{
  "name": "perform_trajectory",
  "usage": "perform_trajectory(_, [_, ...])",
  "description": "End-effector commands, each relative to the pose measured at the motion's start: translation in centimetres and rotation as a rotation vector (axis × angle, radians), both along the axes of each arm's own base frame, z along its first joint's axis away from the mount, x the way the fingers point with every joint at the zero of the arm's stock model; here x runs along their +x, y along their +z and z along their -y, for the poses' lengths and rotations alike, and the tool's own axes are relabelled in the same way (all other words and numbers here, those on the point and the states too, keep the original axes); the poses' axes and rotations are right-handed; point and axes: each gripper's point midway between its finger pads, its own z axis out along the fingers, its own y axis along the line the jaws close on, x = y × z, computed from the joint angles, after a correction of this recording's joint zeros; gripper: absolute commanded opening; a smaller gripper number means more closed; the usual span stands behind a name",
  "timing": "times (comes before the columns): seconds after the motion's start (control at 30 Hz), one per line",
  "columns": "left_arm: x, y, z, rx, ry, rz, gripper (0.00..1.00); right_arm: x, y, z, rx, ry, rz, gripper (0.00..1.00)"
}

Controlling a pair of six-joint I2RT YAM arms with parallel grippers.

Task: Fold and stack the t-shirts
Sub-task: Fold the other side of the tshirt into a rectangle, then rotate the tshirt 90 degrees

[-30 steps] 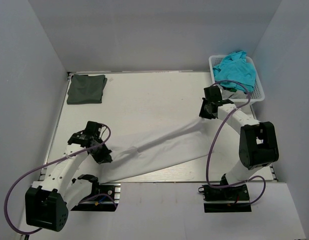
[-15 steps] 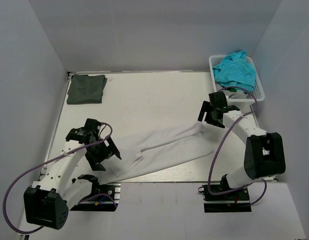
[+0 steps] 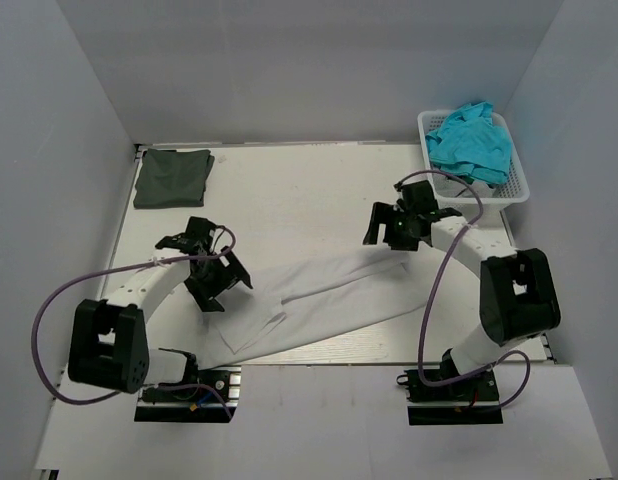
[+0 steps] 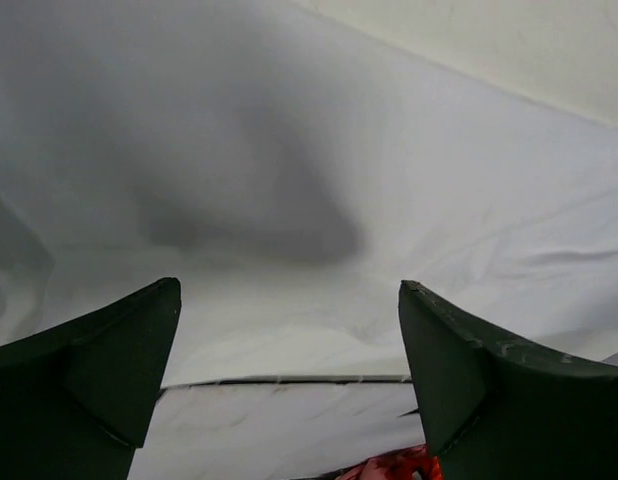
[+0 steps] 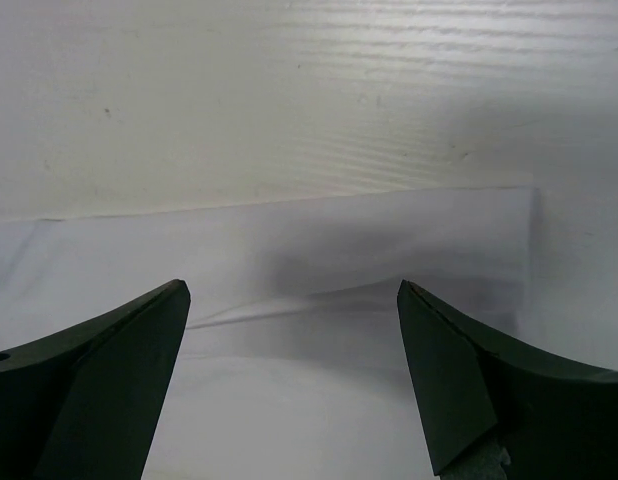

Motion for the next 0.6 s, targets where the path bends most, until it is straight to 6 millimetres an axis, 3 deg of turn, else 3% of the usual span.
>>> perform_trajectory(0.0, [3.2,-1.4,0.4,-0.009,0.083,0.072,1.00,-1.1,-1.4,-1.6,0.065,0.056,-0.060,0.90])
perform_trajectory(0.03, [2.9,-2.7,0.4,0.003,0.083,0.023,1.00,-1.4,-1.9,-1.4,0.062,0.051,-0.075,0.90])
perform_trajectory(0.17, [4.0,-4.9,-0.5,0.080,0.108,-0.046,1.00,-3.8,-3.5,-0.8,0.056,0.036,-0.122,0.90])
perform_trajectory(0.2, [4.4,-5.4,-1.0,0.117,0.115,-0.051,1.00,-5.6,-5.0,-0.2,0.042,0.030,-0.167,0.90])
perform_trajectory(0.23, [5.5,-5.2,-0.8,0.114,0.115,-0.040,1.00,-6.2,-5.5,0.0,0.032,0.029,-0.180,0.90])
perform_trajectory(0.3, [6.6,-6.6,-1.5,0.176,0.123,-0.067,1.00,-7.8,-6.0,0.6,0.016,0.022,-0.198,0.90])
perform_trajectory(0.33, [9.0,-6.2,-1.2,0.174,0.129,-0.019,1.00,-8.8,-6.3,0.7,0.002,0.030,-0.208,0.90])
perform_trajectory(0.4, [11.8,-6.7,-1.1,0.191,0.104,0.013,1.00,-10.0,-6.9,1.1,-0.018,0.029,-0.215,0.90])
perform_trajectory(0.43, [15.0,-7.2,-0.5,0.190,0.094,0.031,1.00,-10.6,-6.6,1.3,-0.022,0.043,-0.198,0.90])
perform_trajectory(0.5, [17.9,-7.8,0.2,0.204,0.057,0.040,1.00,-11.3,-6.3,1.0,-0.031,0.073,-0.190,0.90])
perform_trajectory(0.53, [21.7,-8.3,1.3,0.187,0.045,0.068,1.00,-11.6,-5.8,0.9,-0.036,0.110,-0.160,0.90])
perform_trajectory(0.57, [23.4,-8.5,2.3,0.176,0.020,0.081,1.00,-12.3,-5.6,-0.1,-0.019,0.160,-0.158,0.90])
